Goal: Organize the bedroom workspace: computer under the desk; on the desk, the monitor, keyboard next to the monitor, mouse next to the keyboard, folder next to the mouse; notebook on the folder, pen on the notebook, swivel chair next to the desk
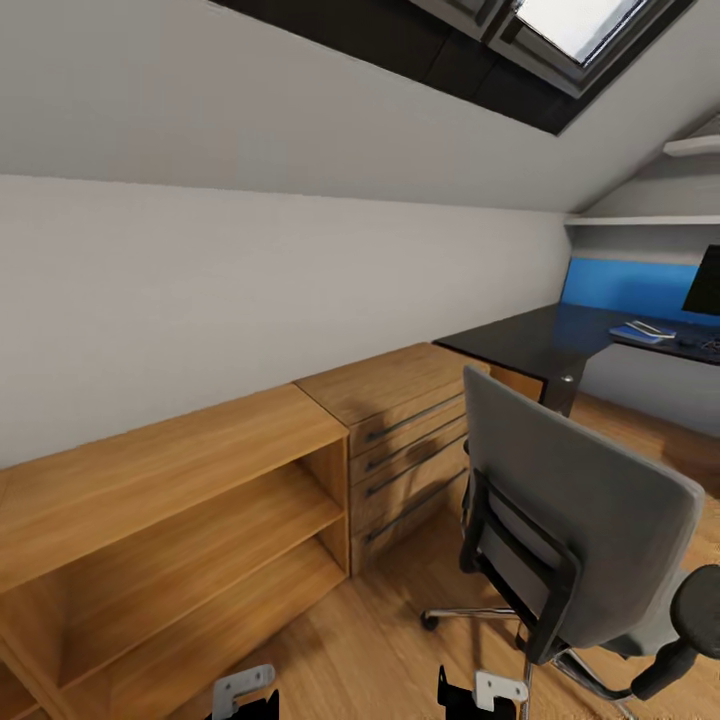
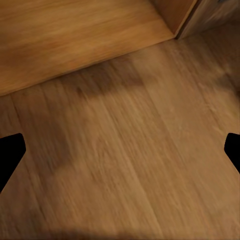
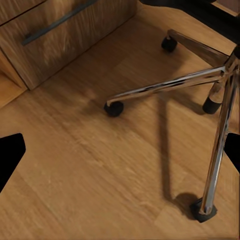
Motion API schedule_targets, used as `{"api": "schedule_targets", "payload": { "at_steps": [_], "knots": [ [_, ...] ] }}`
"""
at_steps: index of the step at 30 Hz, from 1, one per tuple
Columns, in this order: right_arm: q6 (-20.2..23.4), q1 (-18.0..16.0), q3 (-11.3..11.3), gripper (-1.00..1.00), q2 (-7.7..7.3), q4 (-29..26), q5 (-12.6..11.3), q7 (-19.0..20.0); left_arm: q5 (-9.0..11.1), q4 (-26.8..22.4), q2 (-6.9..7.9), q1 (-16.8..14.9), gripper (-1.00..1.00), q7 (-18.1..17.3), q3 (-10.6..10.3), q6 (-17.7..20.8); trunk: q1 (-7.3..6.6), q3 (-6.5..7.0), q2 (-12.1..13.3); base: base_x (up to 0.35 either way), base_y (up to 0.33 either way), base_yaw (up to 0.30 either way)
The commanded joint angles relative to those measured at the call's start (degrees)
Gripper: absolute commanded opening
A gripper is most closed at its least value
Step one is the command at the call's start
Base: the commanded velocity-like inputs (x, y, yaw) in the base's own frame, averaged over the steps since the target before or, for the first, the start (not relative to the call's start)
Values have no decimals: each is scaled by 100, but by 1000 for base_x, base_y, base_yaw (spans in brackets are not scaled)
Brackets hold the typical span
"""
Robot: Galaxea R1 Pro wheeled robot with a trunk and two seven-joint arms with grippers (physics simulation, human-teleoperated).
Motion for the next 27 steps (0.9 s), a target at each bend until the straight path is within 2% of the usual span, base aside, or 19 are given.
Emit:
{"api": "schedule_targets", "payload": {
  "at_steps": [1,5,7,12,15,27],
  "knots": [
    [-10,-4,39,100,2,3,-24,-35,11,-11,6,-6,100,40,-15,20,-1,-15,-3,0,0,-96],
    [-10,-4,12,100,2,3,-24,-35,11,-11,4,-6,100,40,-15,-16,-1,-51,-3,8,8,-96],
    [-10,-4,4,100,2,3,-21,-35,7,26,1,-6,100,40,-22,-181,-1,-69,-3,159,153,-96],
    [-10,-4,0,100,2,1,-20,-35,5,141,-23,-6,100,33,-38,-293,-1,-114,-3,191,182,-103],
    [-15,-4,1,100,2,-4,-20,-32,7,239,-123,-6,100,45,-31,-317,-1,-141,-3,68,63,-132],
    [-26,-4,7,100,-1,-6,-14,-26,2,339,-169,-6,100,48,-25,-321,-1,-215,-3,7,7,-208]
  ]
}}
